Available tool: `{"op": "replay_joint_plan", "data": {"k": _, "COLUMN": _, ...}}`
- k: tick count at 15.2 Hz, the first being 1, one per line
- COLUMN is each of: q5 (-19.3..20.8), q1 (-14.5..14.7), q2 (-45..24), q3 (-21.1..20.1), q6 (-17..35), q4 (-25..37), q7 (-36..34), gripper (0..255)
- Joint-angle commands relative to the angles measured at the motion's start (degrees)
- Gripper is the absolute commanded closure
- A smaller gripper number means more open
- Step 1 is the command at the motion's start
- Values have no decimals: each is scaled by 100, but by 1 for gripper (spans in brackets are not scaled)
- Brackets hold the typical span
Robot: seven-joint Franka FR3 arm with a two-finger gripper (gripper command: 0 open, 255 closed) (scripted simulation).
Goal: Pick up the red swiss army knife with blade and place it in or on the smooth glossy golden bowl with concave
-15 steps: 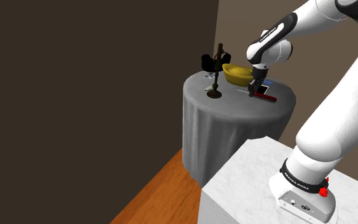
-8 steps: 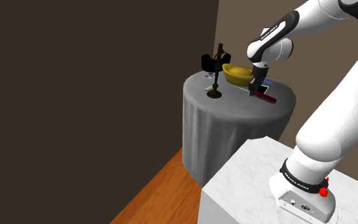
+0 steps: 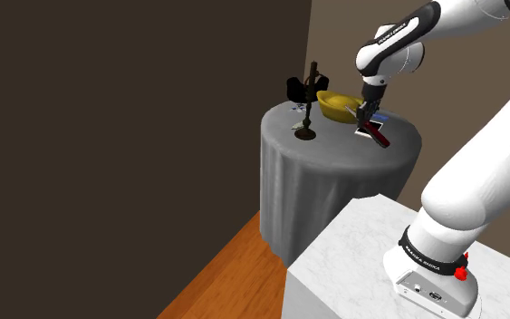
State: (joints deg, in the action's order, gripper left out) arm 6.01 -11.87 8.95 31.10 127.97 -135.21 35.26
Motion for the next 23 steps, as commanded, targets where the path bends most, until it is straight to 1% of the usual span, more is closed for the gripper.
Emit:
{"op": "replay_joint_plan", "data": {"k": 1, "q5": 46, "q1": -6, "q2": 98, "q3": -23, "q6": -176, "q4": 84, "q7": -36, "gripper": 255}}
{"op": "replay_joint_plan", "data": {"k": 10, "q5": 168, "q1": -20, "q2": 437, "q3": -128, "q6": -910, "q4": 506, "q7": -145, "gripper": 255}}
{"op": "replay_joint_plan", "data": {"k": 20, "q5": 214, "q1": -14, "q2": 669, "q3": -235, "q6": -1703, "q4": 1085, "q7": -200, "gripper": 255}}
{"op": "replay_joint_plan", "data": {"k": 22, "q5": 216, "q1": -11, "q2": 690, "q3": -249, "q6": -1819, "q4": 1179, "q7": -204, "gripper": 255}}
{"op": "replay_joint_plan", "data": {"k": 23, "q5": 100, "q1": 27, "q2": 434, "q3": -191, "q6": -1815, "q4": 1416, "q7": -119, "gripper": 255}}
